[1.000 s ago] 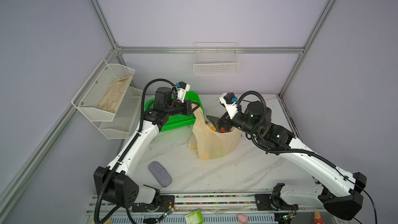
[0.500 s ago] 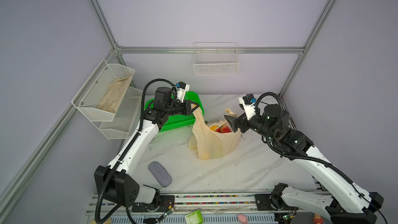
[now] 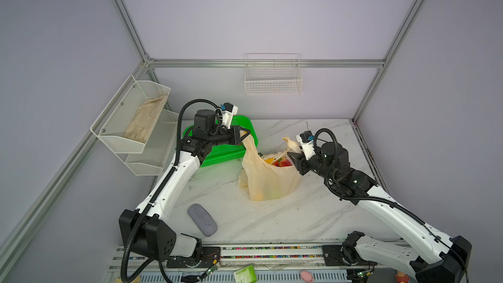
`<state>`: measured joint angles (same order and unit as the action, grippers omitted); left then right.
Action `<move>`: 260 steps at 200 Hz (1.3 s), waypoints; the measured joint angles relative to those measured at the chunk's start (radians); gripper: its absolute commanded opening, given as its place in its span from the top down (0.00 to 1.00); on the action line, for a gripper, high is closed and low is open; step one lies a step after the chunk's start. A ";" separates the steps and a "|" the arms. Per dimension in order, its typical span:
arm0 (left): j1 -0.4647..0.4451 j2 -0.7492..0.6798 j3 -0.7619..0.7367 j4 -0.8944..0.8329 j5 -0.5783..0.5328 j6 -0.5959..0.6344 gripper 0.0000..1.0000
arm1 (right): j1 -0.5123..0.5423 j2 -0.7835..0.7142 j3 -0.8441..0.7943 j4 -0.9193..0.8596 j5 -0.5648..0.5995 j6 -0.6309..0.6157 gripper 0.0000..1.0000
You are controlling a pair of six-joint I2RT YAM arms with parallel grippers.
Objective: Place the fake fruits into the plastic bag and tie a complex knot
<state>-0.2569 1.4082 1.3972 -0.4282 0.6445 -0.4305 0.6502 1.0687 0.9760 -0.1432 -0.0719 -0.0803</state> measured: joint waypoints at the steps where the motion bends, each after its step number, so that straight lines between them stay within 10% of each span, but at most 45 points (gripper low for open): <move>1: 0.000 0.000 0.000 0.001 0.000 0.000 1.00 | 0.000 0.001 -0.002 0.005 0.000 0.004 0.66; 44: 0.008 0.097 0.086 0.000 -0.004 -0.005 0.95 | -0.002 0.032 -0.050 0.203 -0.037 0.075 0.86; 115: 0.015 0.052 0.104 -0.070 -0.171 0.013 0.34 | -0.003 0.116 -0.084 0.376 -0.037 0.222 0.93; 189: -0.119 -0.267 0.105 -0.035 -0.388 0.037 0.25 | -0.003 0.149 -0.084 0.423 -0.025 0.286 0.95; 260: -0.386 -0.014 0.151 0.023 -0.344 0.084 0.17 | -0.003 0.149 -0.100 0.454 -0.024 0.305 0.96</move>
<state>-0.6434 1.3945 1.5482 -0.4053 0.3008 -0.3470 0.6476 1.2175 0.8757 0.3111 -0.0959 0.2249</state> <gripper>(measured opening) 0.818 0.052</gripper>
